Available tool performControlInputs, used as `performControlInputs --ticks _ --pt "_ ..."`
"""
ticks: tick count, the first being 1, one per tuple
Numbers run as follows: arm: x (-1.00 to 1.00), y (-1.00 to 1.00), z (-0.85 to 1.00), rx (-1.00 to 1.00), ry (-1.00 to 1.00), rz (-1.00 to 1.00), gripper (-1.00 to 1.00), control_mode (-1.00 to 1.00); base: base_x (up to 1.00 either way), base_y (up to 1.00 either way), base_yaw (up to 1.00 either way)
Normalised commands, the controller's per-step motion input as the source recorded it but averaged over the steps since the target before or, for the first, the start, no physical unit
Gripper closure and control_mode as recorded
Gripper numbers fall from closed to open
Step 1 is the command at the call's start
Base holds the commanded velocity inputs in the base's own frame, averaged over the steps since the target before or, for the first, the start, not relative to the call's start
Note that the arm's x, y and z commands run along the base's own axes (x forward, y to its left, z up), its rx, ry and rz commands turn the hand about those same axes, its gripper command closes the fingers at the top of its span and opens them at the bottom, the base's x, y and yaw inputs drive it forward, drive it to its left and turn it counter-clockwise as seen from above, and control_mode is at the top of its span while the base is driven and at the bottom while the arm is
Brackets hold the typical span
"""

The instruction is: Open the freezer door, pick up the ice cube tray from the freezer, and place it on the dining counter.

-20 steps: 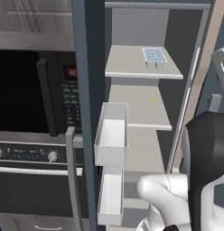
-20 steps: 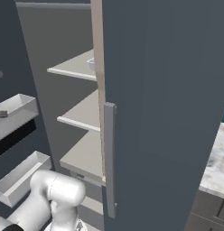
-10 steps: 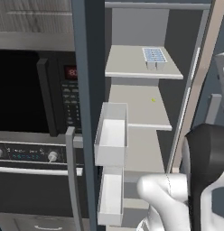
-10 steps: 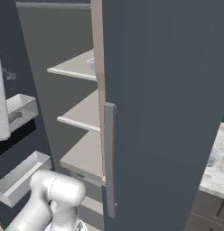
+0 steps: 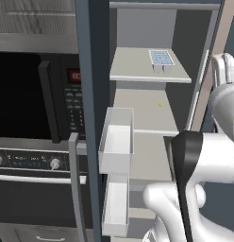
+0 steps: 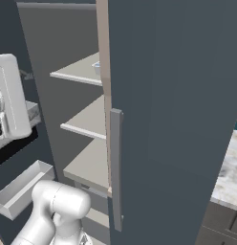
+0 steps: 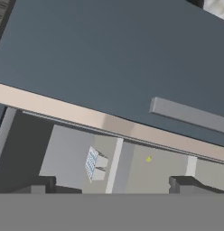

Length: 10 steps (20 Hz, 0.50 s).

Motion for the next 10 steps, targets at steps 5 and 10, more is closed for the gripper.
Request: performControlInputs --ticks 5,10 --pt "0.39 0.0 0.08 0.01 0.0 -0.01 -1.0 -1.0 0.0 0.0 0.0" --pt "0.32 0.0 0.11 0.0 0.0 0.0 -1.0 -1.0 0.0 0.0 0.0"
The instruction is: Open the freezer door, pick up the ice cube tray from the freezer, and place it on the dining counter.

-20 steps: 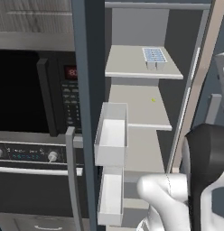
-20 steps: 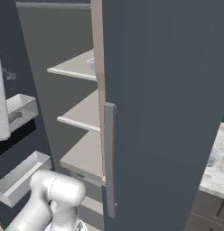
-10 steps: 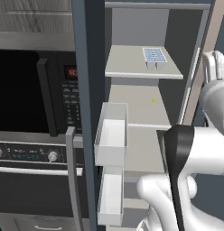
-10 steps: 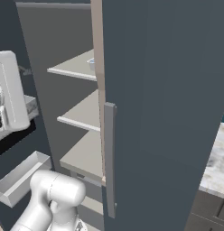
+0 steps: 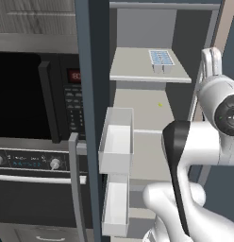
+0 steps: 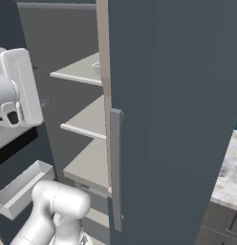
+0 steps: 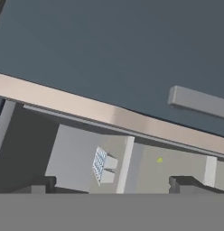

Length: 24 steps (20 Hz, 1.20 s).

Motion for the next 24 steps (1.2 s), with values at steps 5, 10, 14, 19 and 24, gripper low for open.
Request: performControlInputs --ticks 5,10,14,19,24 --pt "0.3 0.0 0.01 0.01 0.0 0.0 -1.0 -1.0 0.0 0.0 0.0" --pt "0.41 0.0 0.0 0.02 0.0 0.0 -1.0 -1.0 0.0 0.0 0.0" --pt "0.38 0.0 0.0 0.05 0.0 0.0 -1.0 -1.0 0.0 0.0 0.0" --pt "0.32 0.0 0.0 0.04 0.0 0.0 -1.0 -1.0 0.0 0.0 0.0" --pt "0.33 0.0 0.0 0.06 0.0 0.0 -1.0 -1.0 0.0 0.0 0.0"
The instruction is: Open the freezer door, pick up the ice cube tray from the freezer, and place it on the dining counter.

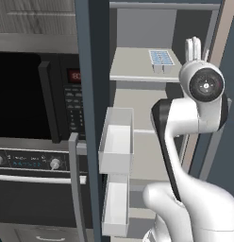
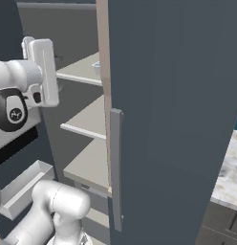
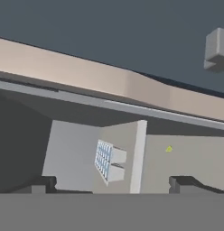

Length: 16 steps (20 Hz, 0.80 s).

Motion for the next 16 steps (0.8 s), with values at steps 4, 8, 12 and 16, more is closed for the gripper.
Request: performControlInputs --ticks 4,8,12,16 --pt "0.31 0.0 0.0 0.06 0.0 0.0 -1.0 -1.0 0.0 0.0 0.0" --pt "0.36 0.0 -0.09 0.03 0.0 0.0 -1.0 -1.0 0.0 0.0 0.0" --pt "0.3 0.0 -0.24 0.01 0.0 0.0 -1.0 -1.0 0.0 0.0 0.0" --pt "0.3 0.0 -0.17 0.0 0.0 0.0 -1.0 -1.0 0.0 0.0 0.0"
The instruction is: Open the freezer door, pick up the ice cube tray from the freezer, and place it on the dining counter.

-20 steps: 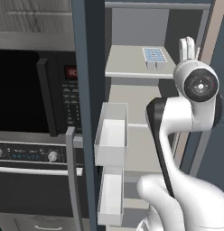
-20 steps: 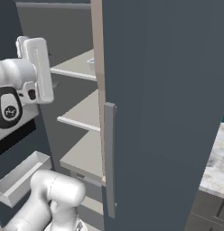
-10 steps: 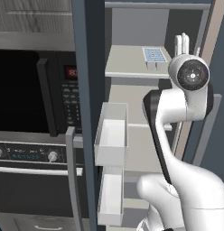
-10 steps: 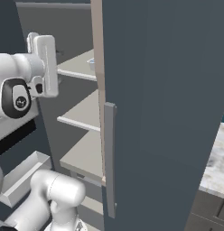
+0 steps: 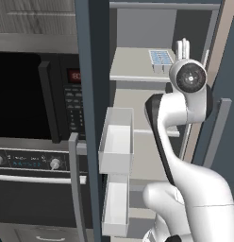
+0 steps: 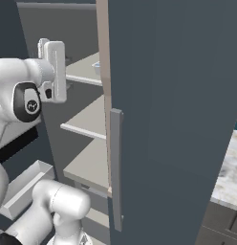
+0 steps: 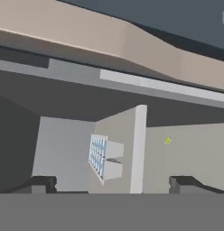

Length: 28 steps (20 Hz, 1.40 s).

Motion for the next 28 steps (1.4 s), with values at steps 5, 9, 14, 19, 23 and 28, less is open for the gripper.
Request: performControlInputs --ticks 5,9,14,19,23,28 --pt "0.2 0.0 -0.09 0.0 0.0 0.0 -1.0 -1.0 0.0 0.0 0.0" --pt "0.26 0.0 -0.02 0.0 0.0 0.0 -1.0 -1.0 0.0 0.0 0.0" --pt "0.26 0.0 0.0 0.0 0.0 0.0 -1.0 -1.0 0.0 0.0 0.0" --pt "0.14 0.0 0.0 0.0 0.0 0.0 -1.0 -1.0 0.0 0.0 0.0" --pt "0.23 0.0 0.0 0.0 0.0 0.0 -1.0 -1.0 0.0 0.0 0.0" --pt "0.35 -0.02 0.0 0.05 0.0 0.0 -1.0 -1.0 0.0 0.0 0.0"
